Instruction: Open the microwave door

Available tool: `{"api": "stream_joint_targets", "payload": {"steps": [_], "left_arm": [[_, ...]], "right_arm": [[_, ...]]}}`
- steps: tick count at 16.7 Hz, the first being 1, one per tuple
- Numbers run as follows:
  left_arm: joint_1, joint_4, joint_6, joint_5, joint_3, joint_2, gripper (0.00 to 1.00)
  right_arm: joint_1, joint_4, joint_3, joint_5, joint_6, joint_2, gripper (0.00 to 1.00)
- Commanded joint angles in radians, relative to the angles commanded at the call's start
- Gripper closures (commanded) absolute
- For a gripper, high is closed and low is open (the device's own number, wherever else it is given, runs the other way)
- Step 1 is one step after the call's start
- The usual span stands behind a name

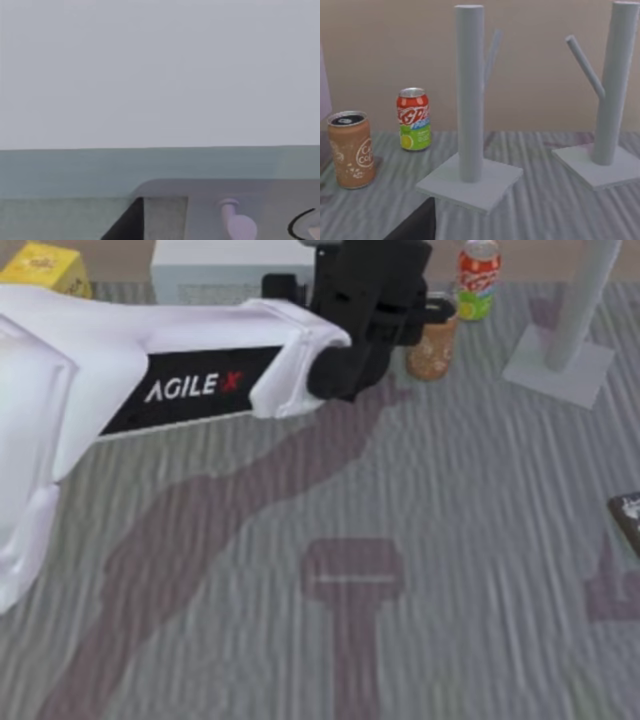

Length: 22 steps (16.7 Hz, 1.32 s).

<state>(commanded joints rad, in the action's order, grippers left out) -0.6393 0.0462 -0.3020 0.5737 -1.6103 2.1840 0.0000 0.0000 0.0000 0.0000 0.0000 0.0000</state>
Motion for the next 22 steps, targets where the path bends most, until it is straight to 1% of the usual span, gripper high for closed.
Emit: {"api": "stream_joint_targets", "payload": {"steps": [7, 8, 15, 16, 17, 19, 22], "left_arm": [[0.0, 0.0, 0.0, 0.0, 0.0, 0.0, 0.98], [0.0, 0.0, 0.0, 0.0, 0.0, 0.0, 1.0], [0.0, 0.0, 0.0, 0.0, 0.0, 0.0, 1.0], [-0.062, -0.003, -0.001, 0.0, 0.042, -0.033, 1.0], [-0.062, -0.004, -0.001, -0.001, 0.04, -0.032, 1.0], [-0.06, -0.037, -0.009, -0.009, 0.011, -0.019, 1.0], [-0.052, -0.167, -0.037, -0.04, -0.093, 0.026, 1.0]], "right_arm": [[0.0, 0.0, 0.0, 0.0, 0.0, 0.0, 0.0], [0.0, 0.0, 0.0, 0.0, 0.0, 0.0, 0.0], [0.0, 0.0, 0.0, 0.0, 0.0, 0.0, 0.0], [0.0, 0.0, 0.0, 0.0, 0.0, 0.0, 0.0], [0.0, 0.0, 0.0, 0.0, 0.0, 0.0, 0.0], [0.0, 0.0, 0.0, 0.0, 0.0, 0.0, 0.0], [0.0, 0.0, 0.0, 0.0, 0.0, 0.0, 0.0]]}}
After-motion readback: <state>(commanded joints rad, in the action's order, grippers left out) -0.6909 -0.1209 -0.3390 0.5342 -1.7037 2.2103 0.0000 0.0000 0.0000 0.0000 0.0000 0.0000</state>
